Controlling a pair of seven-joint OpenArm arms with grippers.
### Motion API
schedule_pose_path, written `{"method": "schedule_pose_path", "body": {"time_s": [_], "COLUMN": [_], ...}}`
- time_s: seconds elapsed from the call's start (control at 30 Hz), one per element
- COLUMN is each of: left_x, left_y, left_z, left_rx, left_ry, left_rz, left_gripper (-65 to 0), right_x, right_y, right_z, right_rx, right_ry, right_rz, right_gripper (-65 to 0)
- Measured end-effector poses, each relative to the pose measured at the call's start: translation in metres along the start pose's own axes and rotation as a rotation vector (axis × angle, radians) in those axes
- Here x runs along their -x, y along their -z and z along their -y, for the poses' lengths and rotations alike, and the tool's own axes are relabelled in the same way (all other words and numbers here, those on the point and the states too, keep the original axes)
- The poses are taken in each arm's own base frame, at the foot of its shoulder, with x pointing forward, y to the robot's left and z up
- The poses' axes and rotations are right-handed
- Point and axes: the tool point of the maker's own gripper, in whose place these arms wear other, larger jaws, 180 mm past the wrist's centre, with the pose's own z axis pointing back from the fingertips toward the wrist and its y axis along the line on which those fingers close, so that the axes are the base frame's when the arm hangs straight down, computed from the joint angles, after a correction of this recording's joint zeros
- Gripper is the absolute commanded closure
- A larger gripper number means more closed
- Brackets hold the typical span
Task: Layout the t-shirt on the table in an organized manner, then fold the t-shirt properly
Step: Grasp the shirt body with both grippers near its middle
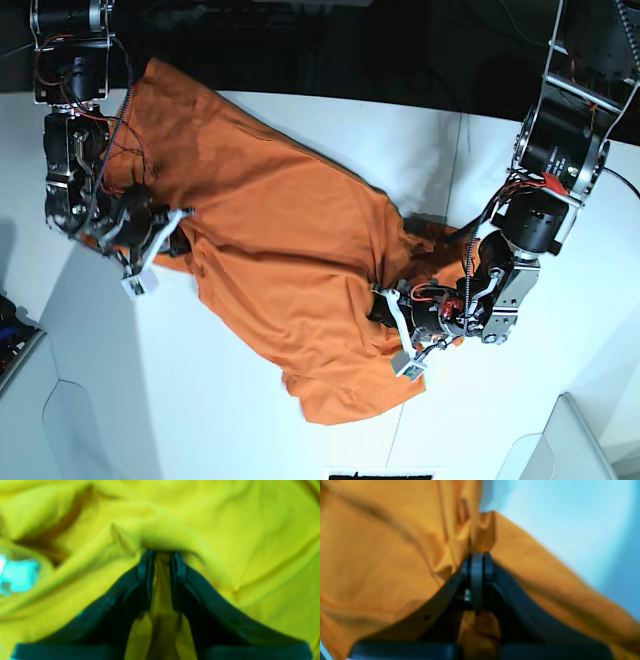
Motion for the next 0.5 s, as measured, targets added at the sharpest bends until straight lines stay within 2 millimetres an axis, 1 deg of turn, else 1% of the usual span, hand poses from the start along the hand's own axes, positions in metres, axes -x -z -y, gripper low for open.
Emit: {"method": "schedule_pose_path", "body": {"time_s": [0.07,0.1,0.13,0.17,0.27,0.33,0.4,0.43,0.5], "left_x": [-0.001,-0.002,-0.007,-0.015,-0.044,-0.053,-0.049,-0.04,-0.012], "left_y": [-0.008,-0.014,-0.019,-0.026,-0.054,-0.073,-0.087,-0.09,-0.085], "left_z": [0.004,0.005,0.009,0.014,0.023,0.025,0.035,0.04,0.05], "left_rx": [0.051,0.074,0.104,0.137,0.19,0.204,0.248,0.269,0.284], "left_ry": [0.015,0.011,-0.01,-0.027,0.007,0.043,0.053,0.053,0.062], "left_rz": [-0.023,-0.031,-0.012,0.022,0.109,0.143,0.167,0.162,0.115], "left_gripper": [-15.5,-15.5,-15.5,-15.5,-15.5,-15.5,-15.5,-15.5,-15.5], "right_x": [0.005,0.003,-0.003,-0.011,-0.049,-0.075,-0.096,-0.106,-0.127], "right_y": [-0.008,-0.012,-0.015,-0.019,-0.026,-0.025,-0.02,-0.017,-0.008], "right_z": [-0.01,-0.015,-0.018,-0.018,-0.015,-0.023,-0.039,-0.047,-0.059], "right_rx": [0.009,0.008,0.008,0.013,0.026,0.015,-0.017,-0.03,-0.05], "right_ry": [-0.018,-0.025,-0.035,-0.045,-0.066,-0.059,-0.048,-0.043,-0.039], "right_rz": [0.014,0.031,0.049,0.072,0.164,0.224,0.269,0.288,0.321], "right_gripper": [0.0,0.0,0.0,0.0,0.0,0.0,0.0,0.0,0.0]}}
